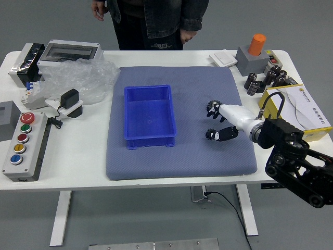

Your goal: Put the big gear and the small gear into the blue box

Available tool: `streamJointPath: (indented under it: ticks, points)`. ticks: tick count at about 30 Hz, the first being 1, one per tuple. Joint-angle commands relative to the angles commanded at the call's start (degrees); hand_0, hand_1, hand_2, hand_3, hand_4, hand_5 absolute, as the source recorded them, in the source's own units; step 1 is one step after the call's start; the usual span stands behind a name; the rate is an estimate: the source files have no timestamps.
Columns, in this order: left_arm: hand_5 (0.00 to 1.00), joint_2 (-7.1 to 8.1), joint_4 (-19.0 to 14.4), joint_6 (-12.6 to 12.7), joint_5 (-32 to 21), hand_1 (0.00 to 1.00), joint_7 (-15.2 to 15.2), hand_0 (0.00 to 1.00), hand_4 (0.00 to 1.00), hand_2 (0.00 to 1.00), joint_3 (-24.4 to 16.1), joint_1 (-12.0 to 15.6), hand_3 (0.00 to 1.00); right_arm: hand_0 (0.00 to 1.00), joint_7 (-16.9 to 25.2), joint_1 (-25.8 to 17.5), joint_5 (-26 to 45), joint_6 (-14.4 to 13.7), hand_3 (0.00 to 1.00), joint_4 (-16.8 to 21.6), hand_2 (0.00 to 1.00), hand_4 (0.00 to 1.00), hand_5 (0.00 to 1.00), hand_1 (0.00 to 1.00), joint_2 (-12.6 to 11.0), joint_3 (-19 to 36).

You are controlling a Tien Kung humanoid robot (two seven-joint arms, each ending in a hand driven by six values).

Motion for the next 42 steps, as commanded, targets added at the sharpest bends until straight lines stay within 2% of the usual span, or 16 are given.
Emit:
streamJointPath:
  ticks: [25,42]
  points:
    - [0.017,-0.18,0.00,0.06,-0.18,0.679,-0.02,0.728,0.434,0.695,0.20,-0.20,0.693,0.649,1.17,0.39,0.66,-1.12,0.686,-4.09,0.673,0.709,0.265,0.589,1.31,-2.18]
    - [0.020,-0.22,0.00,-0.02,0.17,0.679,0.04,0.728,0.432,0.696,0.20,-0.06,0.692,0.654,1.38,-0.36,0.10,-2.01,0.670,-5.17,0.659,0.699,0.257,0.570,2.40,-2.62]
